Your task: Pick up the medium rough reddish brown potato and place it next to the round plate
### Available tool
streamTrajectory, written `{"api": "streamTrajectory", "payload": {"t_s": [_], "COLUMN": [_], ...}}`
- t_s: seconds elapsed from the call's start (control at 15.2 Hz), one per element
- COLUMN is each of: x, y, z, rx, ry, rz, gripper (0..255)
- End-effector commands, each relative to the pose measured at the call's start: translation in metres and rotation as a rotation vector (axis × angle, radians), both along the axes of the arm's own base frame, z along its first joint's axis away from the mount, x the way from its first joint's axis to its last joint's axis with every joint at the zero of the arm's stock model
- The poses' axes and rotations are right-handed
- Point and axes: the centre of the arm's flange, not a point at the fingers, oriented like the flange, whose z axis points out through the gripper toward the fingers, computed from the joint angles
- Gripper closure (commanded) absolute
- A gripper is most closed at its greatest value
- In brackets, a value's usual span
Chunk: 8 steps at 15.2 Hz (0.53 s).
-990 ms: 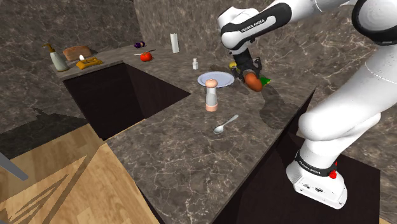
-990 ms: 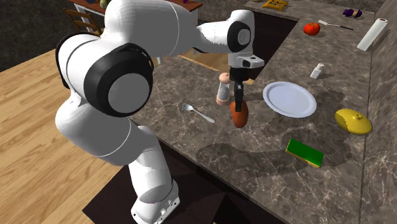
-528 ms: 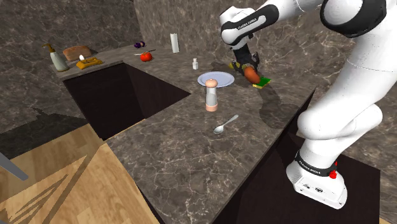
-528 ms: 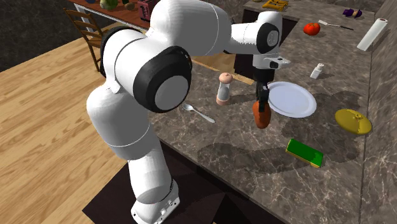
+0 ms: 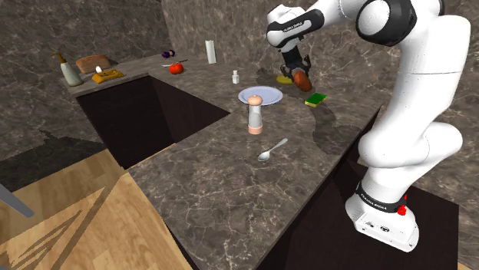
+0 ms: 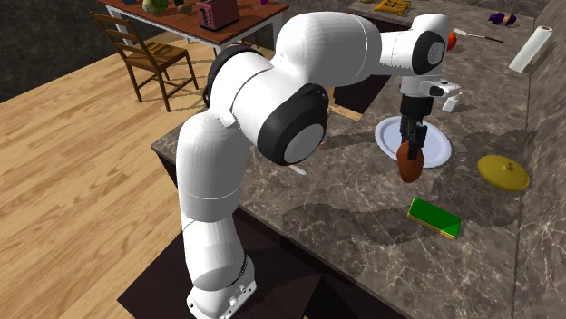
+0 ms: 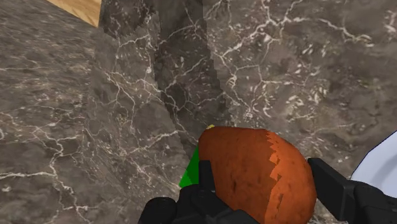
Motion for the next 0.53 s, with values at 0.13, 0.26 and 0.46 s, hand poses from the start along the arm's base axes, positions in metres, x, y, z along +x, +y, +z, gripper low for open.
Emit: {"api": "streamTrajectory", "payload": {"t_s": [0.13,0.26,0.46], "x": [0.014,0.014,0.014], "y": [-0.025,-0.025,-0.025], "z": [-0.013,-0.023,-0.039], "rx": [0.000,0.000,0.000], "ry": [0.000,0.000,0.000], "rz": [0.000,0.000,0.000], "gripper": [255,255,255]}}
